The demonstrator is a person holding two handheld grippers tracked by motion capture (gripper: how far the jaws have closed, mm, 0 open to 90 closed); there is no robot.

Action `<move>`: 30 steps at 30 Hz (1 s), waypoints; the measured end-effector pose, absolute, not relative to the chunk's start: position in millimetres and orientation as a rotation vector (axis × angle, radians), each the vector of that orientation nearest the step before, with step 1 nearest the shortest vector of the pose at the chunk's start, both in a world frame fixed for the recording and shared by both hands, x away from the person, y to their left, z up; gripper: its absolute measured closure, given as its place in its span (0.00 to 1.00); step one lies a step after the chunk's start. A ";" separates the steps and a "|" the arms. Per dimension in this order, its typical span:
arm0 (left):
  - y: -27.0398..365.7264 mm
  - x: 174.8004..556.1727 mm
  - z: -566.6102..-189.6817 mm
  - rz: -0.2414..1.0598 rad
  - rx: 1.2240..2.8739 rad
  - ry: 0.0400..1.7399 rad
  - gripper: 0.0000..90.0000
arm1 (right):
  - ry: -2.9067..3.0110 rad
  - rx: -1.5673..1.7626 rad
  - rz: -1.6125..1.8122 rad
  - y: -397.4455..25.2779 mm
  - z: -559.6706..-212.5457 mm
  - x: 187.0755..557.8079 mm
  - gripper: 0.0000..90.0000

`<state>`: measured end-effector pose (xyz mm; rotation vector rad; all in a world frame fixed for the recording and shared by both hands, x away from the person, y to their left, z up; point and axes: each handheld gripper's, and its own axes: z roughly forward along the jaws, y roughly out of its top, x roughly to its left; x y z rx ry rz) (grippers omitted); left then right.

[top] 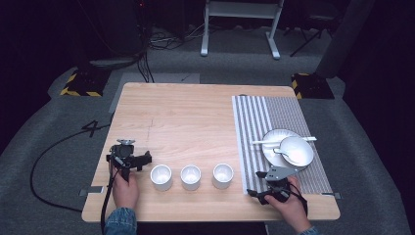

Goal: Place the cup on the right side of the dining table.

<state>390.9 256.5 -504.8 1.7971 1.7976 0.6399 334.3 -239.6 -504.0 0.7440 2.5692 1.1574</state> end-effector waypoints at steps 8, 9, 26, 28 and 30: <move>256.3 391.3 -504.8 0.640 1.796 1.797 0.00 | 2.570 0.743 1.155 -239.5 -503.9 334.2 0.25; 256.3 391.3 -504.8 0.639 1.796 1.797 0.00 | 2.570 0.743 1.155 -239.5 -503.9 334.2 0.25; 256.3 391.3 -504.8 0.639 1.796 1.797 0.00 | 2.568 0.770 1.171 -240.3 -503.5 335.1 0.26; 256.3 391.3 -504.8 0.639 1.796 1.797 0.00 | 2.567 0.778 1.180 -241.2 -503.4 335.4 0.27; 256.3 391.3 -504.8 0.640 1.796 1.797 0.00 | 2.563 0.791 1.196 -242.8 -503.1 335.4 0.27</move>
